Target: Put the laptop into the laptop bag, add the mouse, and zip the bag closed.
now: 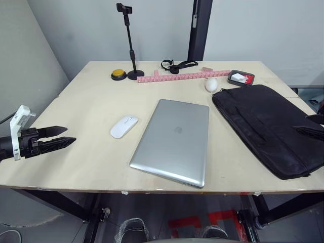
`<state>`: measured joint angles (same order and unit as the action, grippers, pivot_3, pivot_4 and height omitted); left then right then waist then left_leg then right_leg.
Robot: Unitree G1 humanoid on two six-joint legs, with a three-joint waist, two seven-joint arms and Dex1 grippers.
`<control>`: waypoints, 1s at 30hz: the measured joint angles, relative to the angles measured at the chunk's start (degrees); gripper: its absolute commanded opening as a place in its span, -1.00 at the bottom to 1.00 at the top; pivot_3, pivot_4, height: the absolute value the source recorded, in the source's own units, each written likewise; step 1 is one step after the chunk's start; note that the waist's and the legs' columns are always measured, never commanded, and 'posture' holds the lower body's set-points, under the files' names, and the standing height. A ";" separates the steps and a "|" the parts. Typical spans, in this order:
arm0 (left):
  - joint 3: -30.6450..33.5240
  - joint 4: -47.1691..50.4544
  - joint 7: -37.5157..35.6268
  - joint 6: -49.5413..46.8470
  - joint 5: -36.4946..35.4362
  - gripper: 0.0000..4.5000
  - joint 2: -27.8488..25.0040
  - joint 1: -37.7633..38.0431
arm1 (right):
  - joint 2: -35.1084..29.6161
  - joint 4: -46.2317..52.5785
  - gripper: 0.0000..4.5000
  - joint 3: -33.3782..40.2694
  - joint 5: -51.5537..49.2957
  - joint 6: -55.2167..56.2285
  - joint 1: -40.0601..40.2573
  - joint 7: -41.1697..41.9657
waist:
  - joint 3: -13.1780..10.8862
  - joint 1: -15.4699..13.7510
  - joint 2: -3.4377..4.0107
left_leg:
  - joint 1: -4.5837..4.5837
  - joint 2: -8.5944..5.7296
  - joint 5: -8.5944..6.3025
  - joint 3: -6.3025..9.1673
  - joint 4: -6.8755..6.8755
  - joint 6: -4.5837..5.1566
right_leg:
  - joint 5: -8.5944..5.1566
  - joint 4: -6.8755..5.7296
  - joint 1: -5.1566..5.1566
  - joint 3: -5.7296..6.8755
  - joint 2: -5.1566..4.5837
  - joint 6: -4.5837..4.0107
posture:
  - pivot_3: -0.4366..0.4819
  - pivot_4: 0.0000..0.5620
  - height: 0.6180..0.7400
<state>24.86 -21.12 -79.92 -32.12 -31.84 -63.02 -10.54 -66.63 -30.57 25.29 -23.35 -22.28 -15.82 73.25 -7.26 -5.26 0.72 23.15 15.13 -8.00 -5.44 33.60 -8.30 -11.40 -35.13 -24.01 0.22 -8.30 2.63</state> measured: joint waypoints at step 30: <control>-13.08 0.21 13.84 -32.77 -6.82 1.00 16.06 -28.64 | 1.26 18.55 0.75 0.76 -3.65 -8.21 4.11 -3.86 | -0.01 -0.28 -0.01 | 0.07 -0.01 0.03 -0.03 0.04 0.03 | 0.03 -0.02 -0.01 0.00 -0.01 -0.04 | -0.05 -0.47 1.00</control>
<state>11.78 -20.91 -66.09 -64.89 -38.66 -46.96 -39.18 -65.37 -12.02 26.04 -27.00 -30.49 -11.72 69.38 -7.27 -5.54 0.72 23.22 15.12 -7.97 -5.48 33.65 -8.27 -11.38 -35.16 -24.02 0.22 -8.31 2.59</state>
